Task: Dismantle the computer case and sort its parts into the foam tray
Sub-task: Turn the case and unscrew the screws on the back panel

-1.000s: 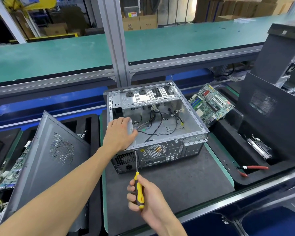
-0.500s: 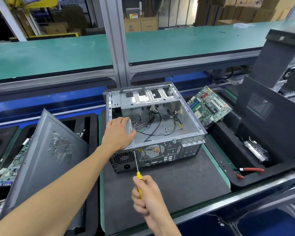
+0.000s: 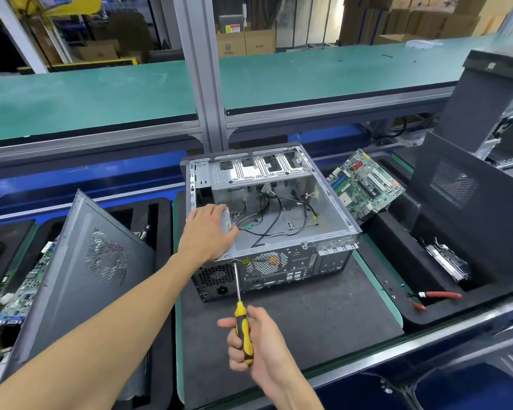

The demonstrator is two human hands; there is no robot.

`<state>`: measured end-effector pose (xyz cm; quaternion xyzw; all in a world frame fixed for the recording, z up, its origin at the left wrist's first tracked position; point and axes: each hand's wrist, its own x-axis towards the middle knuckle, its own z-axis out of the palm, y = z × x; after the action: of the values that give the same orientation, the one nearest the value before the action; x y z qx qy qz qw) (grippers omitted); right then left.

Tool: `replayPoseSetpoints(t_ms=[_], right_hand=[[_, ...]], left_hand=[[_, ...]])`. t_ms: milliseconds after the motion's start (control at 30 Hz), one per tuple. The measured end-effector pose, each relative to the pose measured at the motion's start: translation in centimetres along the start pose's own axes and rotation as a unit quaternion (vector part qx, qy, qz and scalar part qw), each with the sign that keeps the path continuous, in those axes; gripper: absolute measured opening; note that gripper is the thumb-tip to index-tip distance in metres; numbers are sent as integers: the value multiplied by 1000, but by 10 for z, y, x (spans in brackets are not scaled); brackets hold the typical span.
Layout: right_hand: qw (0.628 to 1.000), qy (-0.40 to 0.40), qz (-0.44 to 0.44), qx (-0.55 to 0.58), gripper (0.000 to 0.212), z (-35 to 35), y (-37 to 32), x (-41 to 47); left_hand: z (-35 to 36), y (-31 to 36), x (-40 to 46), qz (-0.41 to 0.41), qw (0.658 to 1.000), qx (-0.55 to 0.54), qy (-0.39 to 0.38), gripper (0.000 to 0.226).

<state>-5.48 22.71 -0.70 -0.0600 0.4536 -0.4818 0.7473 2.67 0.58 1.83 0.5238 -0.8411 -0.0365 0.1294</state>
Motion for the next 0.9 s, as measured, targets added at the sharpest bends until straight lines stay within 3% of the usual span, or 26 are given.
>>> replayPoseSetpoints(t_ms=[100, 167, 233, 333, 467, 533, 667, 733, 833, 867, 900], right_hand=[[1000, -10, -18, 20, 25, 0, 2, -3], [999, -18, -38, -28, 15, 1, 2, -7], [997, -5, -42, -63, 22, 1, 1, -6], [1000, -5, -1, -11, 39, 4, 1, -5], [999, -15, -42, -21, 14, 4, 3, -8], [997, -2, -54, -51, 22, 2, 1, -8], [1000, 9, -23, 6, 39, -1, -3, -1], [1000, 5, -27, 8, 32, -2, -1, -2], [997, -7, -65, -37, 17, 0, 0, -10], [996, 0, -73, -58, 20, 1, 0, -12], [995, 11, -78, -69, 21, 1, -1, -11]], left_hand=[[0, 0, 0, -2, 1000, -1, -1, 65], [0, 0, 0, -1, 1000, -1, -1, 66], [0, 0, 0, -1, 1000, -3, -1, 66], [2, -2, 1, 1, 1000, 1, 0, 66], [5, -3, 2, 4, 1000, 1, 10, 66], [6, -4, 3, 6, 1000, 1, 14, 66], [5, -3, 1, 12, 999, -22, 20, 62], [-4, 1, -3, 25, 995, -78, 56, 50], [-21, 13, -25, 15, 966, -176, 190, 13], [-26, 19, -38, -13, 948, -223, 226, 7], [-29, 26, -54, -49, 927, -280, 247, 16]])
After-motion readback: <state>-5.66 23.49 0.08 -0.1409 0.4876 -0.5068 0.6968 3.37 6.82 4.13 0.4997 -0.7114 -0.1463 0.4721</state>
